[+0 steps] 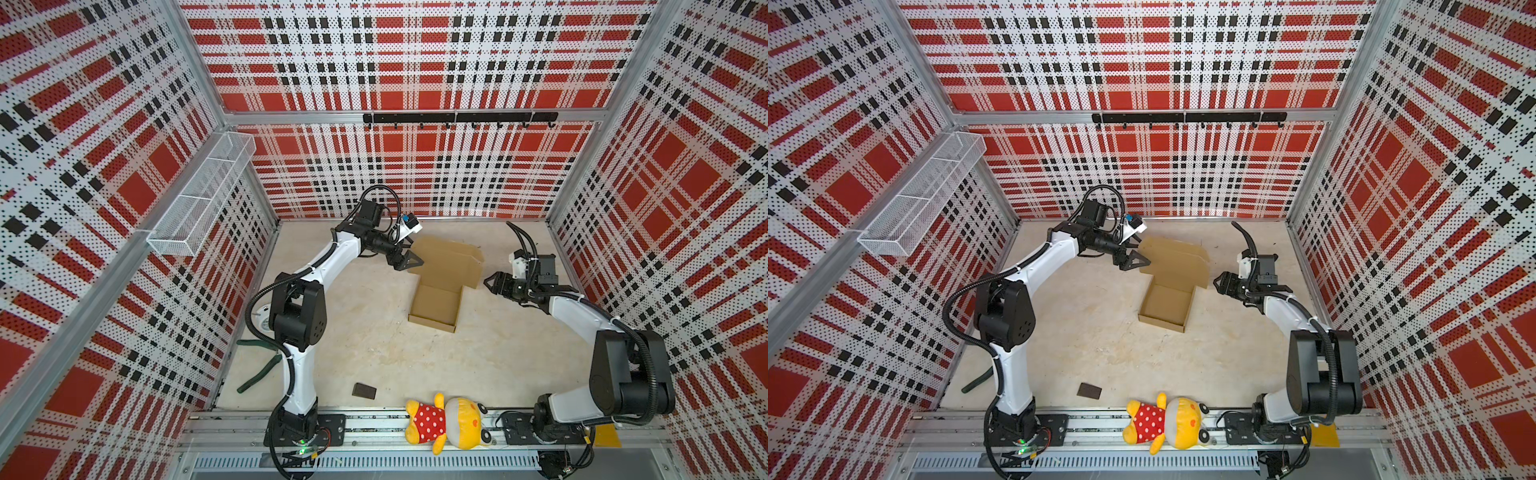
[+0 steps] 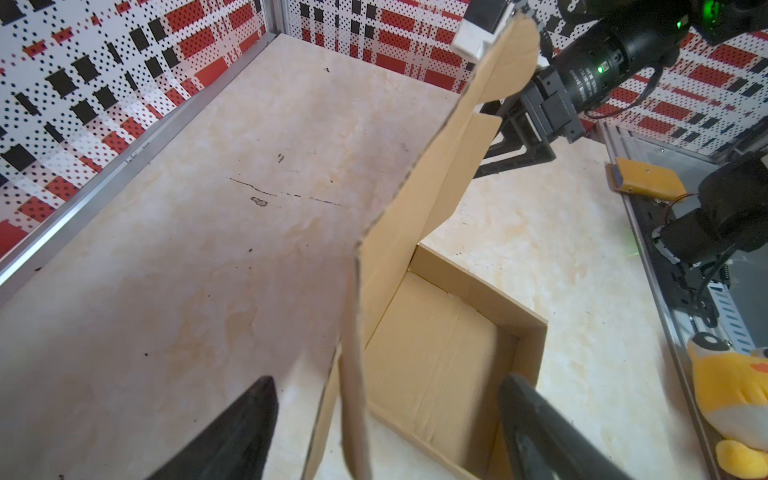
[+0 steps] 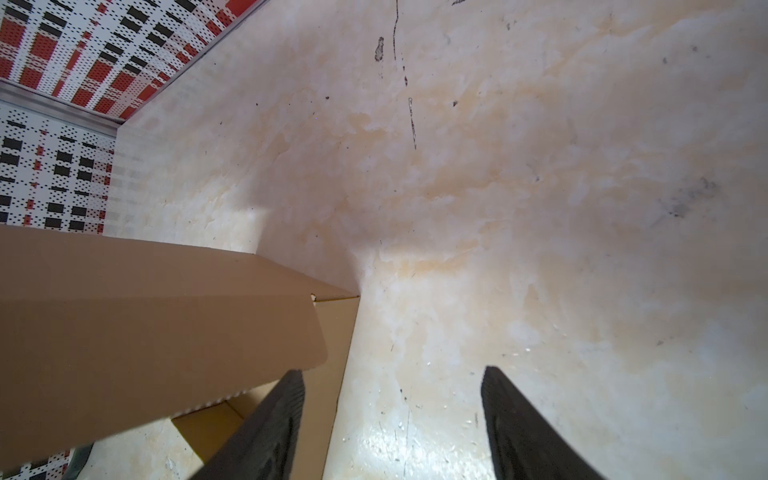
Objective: Fold the paper box
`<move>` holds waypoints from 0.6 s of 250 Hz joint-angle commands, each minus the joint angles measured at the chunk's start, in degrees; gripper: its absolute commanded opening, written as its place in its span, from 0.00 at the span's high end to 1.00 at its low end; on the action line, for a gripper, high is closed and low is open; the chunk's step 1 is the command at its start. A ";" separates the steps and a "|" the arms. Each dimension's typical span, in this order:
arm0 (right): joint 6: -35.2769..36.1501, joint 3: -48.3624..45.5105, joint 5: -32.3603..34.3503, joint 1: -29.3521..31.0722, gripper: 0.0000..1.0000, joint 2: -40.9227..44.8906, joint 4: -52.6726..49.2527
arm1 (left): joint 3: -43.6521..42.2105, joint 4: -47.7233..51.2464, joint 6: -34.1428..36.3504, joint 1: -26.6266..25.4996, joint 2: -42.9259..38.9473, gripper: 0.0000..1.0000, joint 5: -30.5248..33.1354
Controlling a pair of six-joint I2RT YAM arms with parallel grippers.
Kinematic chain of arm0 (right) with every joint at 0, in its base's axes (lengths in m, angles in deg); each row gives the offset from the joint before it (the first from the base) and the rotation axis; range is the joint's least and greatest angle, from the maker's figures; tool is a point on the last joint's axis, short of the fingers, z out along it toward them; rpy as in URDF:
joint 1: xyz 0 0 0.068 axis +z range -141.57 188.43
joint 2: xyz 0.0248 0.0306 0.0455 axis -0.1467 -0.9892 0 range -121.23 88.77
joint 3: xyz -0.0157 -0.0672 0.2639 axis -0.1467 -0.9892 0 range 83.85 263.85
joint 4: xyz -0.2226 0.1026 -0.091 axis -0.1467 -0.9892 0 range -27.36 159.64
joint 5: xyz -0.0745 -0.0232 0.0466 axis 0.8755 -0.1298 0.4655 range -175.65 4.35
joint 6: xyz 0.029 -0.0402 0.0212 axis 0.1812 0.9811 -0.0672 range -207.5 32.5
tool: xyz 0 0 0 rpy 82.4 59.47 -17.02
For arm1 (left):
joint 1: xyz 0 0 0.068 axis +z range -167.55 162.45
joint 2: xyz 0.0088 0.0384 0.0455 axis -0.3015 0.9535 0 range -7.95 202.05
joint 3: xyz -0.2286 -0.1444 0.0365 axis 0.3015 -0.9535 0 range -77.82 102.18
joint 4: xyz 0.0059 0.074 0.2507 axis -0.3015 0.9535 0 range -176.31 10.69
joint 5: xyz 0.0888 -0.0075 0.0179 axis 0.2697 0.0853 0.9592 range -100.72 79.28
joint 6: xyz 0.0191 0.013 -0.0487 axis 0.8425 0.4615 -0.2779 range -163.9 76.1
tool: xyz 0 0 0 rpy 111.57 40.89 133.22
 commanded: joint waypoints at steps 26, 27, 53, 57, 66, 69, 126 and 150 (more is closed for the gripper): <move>-0.46 0.61 -1.93 -0.08 0.33 -0.90 3.67 | -0.45 -0.94 -1.70 -1.22 0.23 0.27 1.77; -0.49 0.65 -1.94 -0.08 0.33 -0.90 3.69 | -0.51 -1.03 -1.85 -1.21 0.11 0.27 1.86; -0.43 -0.31 -2.75 0.36 0.34 -0.59 4.33 | -2.47 -4.18 -6.02 -1.20 -1.34 0.39 3.41; -0.42 -0.45 -2.83 0.43 0.34 -0.54 4.47 | -2.89 -4.74 -6.66 -1.20 -1.60 0.40 3.51; -0.38 -0.70 -2.99 0.54 0.34 -0.36 4.91 | -3.66 -5.95 -7.87 -1.17 -2.25 0.41 3.85; -0.34 -0.79 -3.02 0.62 0.34 -0.26 5.00 | -4.02 -6.16 -8.15 -1.16 -2.43 0.42 3.94; 0.37 -0.55 -3.28 0.82 0.34 -1.15 5.59 | -5.48 -7.42 -9.98 -1.46 -3.85 0.62 7.06; 0.62 -0.59 -3.76 1.57 0.34 -1.42 5.98 | -6.10 -7.97 -10.88 -1.54 -4.74 0.64 7.61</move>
